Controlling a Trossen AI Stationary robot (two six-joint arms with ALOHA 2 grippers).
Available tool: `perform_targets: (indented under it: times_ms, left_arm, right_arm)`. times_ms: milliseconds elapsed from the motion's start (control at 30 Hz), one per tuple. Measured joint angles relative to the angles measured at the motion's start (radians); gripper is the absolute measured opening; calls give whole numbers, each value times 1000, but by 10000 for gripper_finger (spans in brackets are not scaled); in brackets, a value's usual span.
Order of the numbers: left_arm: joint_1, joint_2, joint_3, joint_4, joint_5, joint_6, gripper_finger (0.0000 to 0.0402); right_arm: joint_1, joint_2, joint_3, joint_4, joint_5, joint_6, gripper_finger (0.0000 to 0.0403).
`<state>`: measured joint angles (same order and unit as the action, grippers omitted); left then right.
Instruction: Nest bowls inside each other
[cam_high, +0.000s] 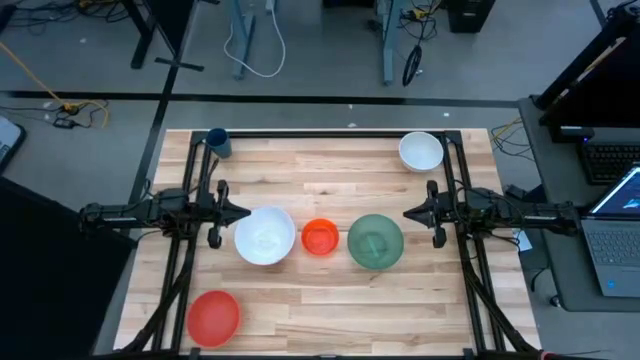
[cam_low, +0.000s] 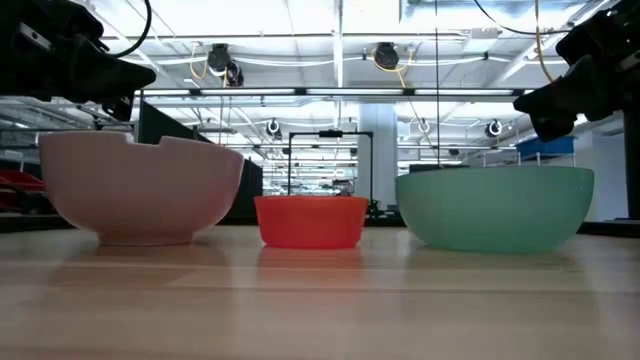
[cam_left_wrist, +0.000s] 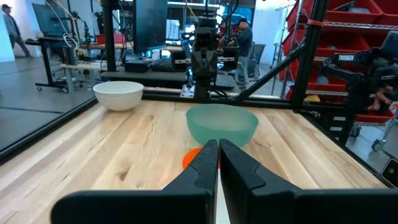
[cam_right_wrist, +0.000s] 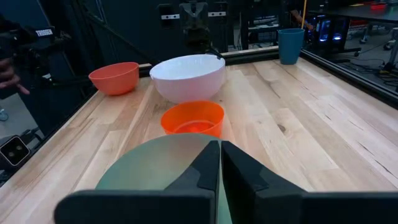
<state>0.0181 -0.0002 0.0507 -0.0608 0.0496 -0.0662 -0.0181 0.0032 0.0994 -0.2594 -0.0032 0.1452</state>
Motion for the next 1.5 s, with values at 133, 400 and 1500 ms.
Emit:
perform_targets:
  times_ms: [133,400,1500]
  left_arm:
    - [0,0,0,0,0,0,0]
    - [0,0,0,-1,-15,4,0]
    - [0,0,0,-44,-25,-87,0]
  right_arm:
    - [0,0,0,0,0,0,0]
    - [0,0,0,0,0,0,0]
    - [-2,78,0,63,46,-5,0]
